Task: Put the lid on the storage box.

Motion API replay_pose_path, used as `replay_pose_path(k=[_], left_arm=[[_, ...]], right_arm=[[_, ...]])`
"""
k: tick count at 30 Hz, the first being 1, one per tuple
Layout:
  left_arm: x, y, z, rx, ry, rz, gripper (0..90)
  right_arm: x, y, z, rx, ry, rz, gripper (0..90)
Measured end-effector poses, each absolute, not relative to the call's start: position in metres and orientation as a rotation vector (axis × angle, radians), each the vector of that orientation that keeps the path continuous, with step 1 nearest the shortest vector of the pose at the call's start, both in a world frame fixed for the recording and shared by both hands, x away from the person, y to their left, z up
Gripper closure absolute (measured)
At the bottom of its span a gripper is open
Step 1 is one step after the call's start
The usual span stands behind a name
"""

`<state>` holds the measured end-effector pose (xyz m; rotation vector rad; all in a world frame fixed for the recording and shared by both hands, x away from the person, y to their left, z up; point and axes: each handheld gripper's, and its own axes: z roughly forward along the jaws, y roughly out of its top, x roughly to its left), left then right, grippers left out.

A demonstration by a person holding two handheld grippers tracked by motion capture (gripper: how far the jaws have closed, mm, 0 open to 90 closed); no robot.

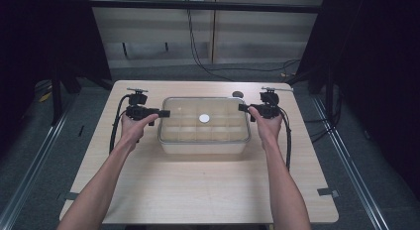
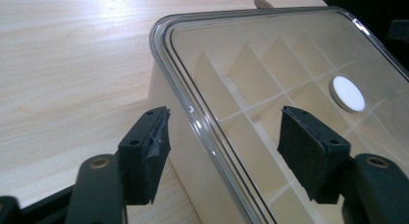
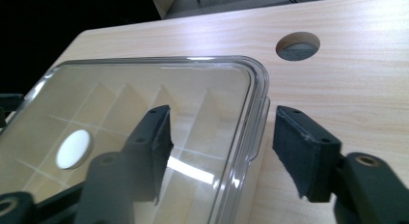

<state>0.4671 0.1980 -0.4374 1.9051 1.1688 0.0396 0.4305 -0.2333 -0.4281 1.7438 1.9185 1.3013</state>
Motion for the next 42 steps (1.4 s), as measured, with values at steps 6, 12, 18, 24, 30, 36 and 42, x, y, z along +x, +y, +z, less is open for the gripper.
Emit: replay_pose_path(k=[6, 12, 18, 24, 30, 36, 42], left_arm=[[0.454, 0.204, -0.43, 1.913, 1.137, 0.068, 35.1], [0.44, 0.212, -0.42, 1.928, 1.101, 0.091, 36.8], [0.426, 0.223, -0.415, 1.915, 1.083, 0.112, 37.5], [0.409, 0.228, -0.413, 1.905, 1.059, 0.136, 37.4], [0.392, 0.236, -0.416, 1.917, 1.041, 0.141, 41.1], [0.377, 0.242, -0.423, 1.948, 1.025, 0.155, 46.4], [0.356, 0.249, -0.429, 1.935, 1.011, 0.139, 41.8]], right_arm=[[0.412, -0.232, -0.419, 1.67, 1.958, 1.323, 33.7], [0.395, -0.229, -0.408, 1.597, 1.956, 1.267, 33.9], [0.379, -0.232, -0.406, 1.562, 1.981, 1.308, 33.6], [0.355, -0.236, -0.403, 1.53, 1.997, 1.362, 33.1], [0.334, -0.241, -0.408, 1.518, 1.988, 1.384, 32.1], [0.308, -0.245, -0.417, 1.505, 2.0, 1.374, 34.3], [0.289, -0.246, -0.419, 1.485, 2.008, 1.372, 34.7]])
